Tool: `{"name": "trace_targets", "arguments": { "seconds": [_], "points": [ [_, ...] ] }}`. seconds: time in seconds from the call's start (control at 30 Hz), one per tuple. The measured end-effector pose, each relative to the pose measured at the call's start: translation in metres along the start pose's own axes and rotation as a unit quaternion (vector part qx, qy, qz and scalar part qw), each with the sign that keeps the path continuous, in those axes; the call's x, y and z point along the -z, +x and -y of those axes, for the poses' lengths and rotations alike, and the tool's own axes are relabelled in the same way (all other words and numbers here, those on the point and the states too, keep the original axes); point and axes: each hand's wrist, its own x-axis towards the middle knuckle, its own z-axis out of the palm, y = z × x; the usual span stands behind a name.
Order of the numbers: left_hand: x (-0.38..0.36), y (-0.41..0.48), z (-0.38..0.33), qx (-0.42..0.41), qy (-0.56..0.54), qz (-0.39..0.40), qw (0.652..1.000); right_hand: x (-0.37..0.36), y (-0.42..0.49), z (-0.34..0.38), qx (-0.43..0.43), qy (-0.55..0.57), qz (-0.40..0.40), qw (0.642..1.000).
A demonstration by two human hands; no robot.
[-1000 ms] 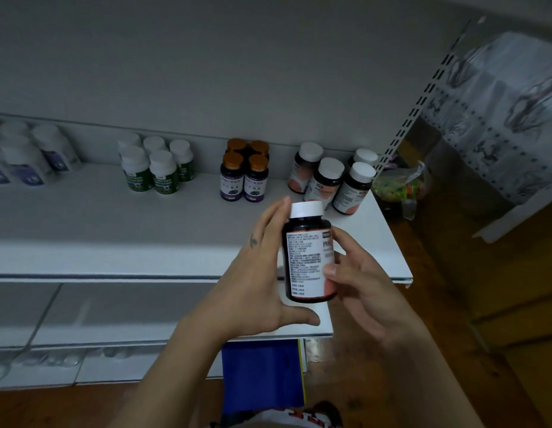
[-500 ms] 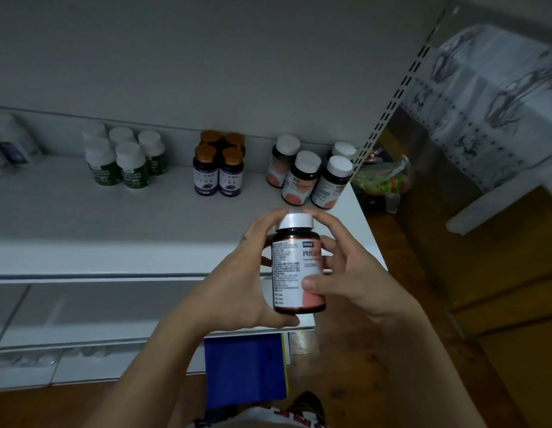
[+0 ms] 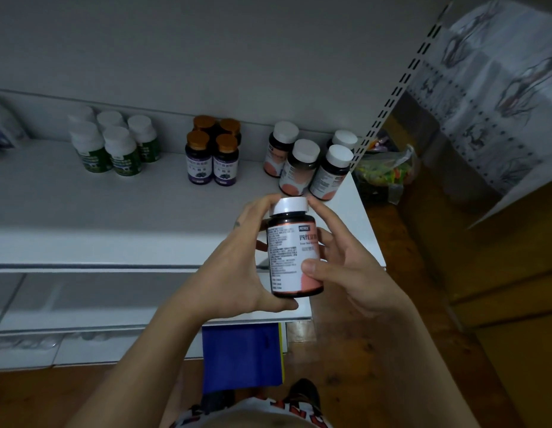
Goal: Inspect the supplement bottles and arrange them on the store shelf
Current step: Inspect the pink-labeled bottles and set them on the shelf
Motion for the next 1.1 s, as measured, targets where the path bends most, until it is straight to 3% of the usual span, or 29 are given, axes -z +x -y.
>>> {"name": "trace_targets", "arguments": {
  "seconds": [0.2, 0.43, 0.8, 1.0, 1.1],
  "points": [
    [-0.001, 0.003, -0.005, -0.046, 0.050, -0.013, 0.998, -0.006, 0.000, -0.014, 0.006, 0.127, 0.031, 0.991],
    [0.001, 0.003, -0.006, -0.044, 0.041, 0.023, 0.998, -0.001, -0.002, -0.013, 0.006, 0.118, 0.031, 0.992],
    [0.009, 0.000, 0.008, 0.017, 0.055, 0.069, 0.996, -0.011, 0.006, 0.004, -0.019, -0.054, -0.053, 0.997],
    [0.018, -0.005, 0.016, 0.052, 0.031, 0.024, 0.998, -0.026, 0.011, 0.011, -0.004, -0.143, -0.076, 0.987],
    [0.021, -0.006, 0.017, 0.053, 0.010, 0.004, 0.999, -0.031, 0.014, 0.011, 0.013, -0.121, -0.068, 0.990]
  ]
}}
